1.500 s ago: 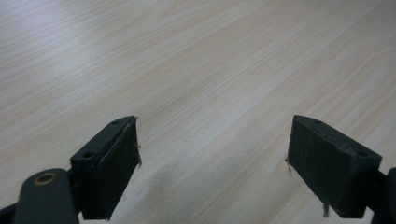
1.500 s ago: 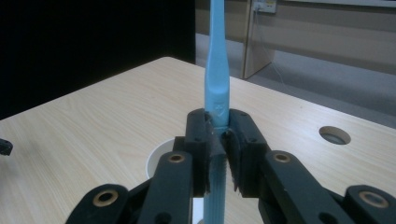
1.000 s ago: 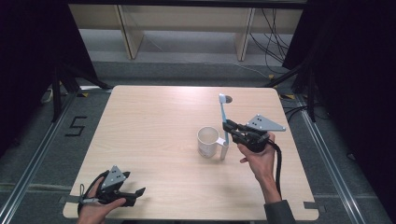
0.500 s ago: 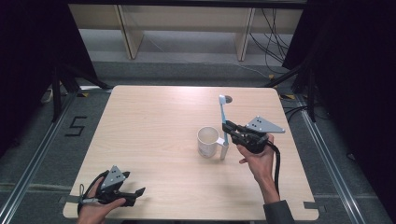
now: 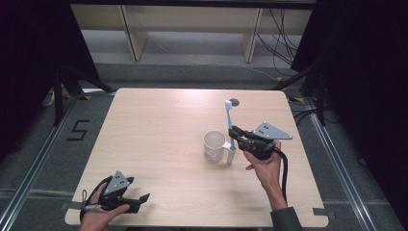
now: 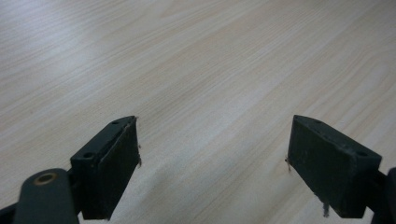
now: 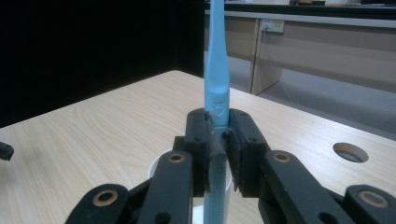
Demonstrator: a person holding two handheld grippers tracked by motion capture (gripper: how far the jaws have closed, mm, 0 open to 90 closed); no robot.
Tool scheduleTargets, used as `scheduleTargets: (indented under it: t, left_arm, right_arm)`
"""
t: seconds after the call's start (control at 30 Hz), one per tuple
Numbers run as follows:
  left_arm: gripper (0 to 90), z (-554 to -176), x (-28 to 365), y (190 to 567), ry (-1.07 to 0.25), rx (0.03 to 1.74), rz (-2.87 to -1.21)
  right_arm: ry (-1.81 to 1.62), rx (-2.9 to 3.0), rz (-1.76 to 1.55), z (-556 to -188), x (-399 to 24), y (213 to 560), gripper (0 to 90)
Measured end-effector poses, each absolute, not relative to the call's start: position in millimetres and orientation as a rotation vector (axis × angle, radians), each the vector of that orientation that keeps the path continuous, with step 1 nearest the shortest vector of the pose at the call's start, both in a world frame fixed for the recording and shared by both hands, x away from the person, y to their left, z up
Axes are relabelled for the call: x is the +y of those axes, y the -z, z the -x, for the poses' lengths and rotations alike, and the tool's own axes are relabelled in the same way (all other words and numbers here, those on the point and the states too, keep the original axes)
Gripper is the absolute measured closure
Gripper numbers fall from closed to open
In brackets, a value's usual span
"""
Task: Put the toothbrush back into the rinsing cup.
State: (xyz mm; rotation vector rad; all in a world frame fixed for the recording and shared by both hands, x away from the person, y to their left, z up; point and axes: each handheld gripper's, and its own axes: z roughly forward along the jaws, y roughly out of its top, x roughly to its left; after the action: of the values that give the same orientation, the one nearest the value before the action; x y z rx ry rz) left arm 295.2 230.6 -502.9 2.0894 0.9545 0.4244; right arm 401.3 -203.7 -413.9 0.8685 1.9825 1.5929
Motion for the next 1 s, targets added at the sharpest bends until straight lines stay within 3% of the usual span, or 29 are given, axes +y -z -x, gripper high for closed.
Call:
scheduleTargets:
  t: [1.0]
  left_arm:
    - [16.0, -295, 230, 503, -0.430, 0.958, -2.084]
  right_arm:
    - [-1.504, 2.076, -0.904, -394, -210, 442, 78.8]
